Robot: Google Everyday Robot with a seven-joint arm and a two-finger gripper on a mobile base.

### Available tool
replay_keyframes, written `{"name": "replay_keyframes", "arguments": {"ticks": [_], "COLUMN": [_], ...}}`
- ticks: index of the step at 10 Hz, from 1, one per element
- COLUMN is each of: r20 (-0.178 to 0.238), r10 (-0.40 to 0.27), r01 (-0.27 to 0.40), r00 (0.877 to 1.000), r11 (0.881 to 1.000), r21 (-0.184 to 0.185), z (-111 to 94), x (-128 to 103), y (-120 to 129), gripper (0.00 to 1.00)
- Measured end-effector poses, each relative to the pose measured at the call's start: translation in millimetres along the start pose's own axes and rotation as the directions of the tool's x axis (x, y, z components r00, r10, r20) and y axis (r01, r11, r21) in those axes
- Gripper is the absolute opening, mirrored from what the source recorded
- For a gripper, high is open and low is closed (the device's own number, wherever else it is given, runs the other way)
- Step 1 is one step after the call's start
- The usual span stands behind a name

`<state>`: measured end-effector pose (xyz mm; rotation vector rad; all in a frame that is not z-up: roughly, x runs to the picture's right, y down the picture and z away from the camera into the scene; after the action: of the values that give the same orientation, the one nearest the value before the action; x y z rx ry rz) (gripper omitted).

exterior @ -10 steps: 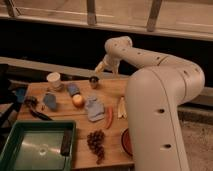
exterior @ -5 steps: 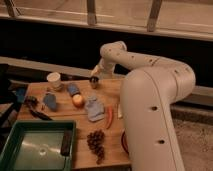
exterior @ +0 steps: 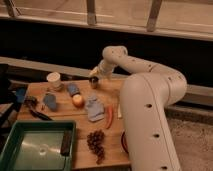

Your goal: Stack cups on top of each other

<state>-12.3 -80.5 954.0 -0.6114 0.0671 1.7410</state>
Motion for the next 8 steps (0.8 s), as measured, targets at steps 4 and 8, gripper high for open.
{"name": "replay_keyframes", "arguments": {"ticks": [4,8], "r20": [-0.012,-0.041], "r10": [0.030,0.056], "r01": [-0.030,-0.058], "r00": [0.999,0.998], "r11": [0.999,0.997], "r21": [-0.038,-0.047], "z": [22.8,42.0], "x": [-6.9,-9.5], "y": [0.6,-7.9], "gripper": [0.80,0.80]}}
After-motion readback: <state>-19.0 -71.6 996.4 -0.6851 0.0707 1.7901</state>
